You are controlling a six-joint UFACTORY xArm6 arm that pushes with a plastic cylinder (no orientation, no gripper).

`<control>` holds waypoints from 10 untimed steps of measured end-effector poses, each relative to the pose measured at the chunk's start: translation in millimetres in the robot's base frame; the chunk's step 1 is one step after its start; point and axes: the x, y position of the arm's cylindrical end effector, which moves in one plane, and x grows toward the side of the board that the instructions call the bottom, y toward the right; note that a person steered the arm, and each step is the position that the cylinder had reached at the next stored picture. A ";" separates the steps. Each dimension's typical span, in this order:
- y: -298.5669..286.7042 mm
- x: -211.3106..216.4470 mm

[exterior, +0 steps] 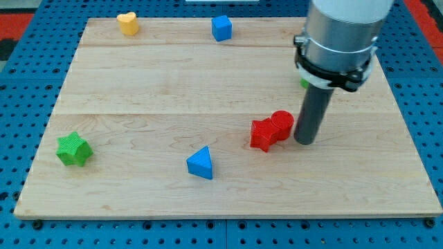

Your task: Push the yellow hexagon bottom right of the yellow heart

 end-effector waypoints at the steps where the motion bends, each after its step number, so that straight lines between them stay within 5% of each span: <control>1: 39.9 -20.9; 6: 124.8 -287.6; 8: 44.5 -260.2; 10: 60.7 -299.9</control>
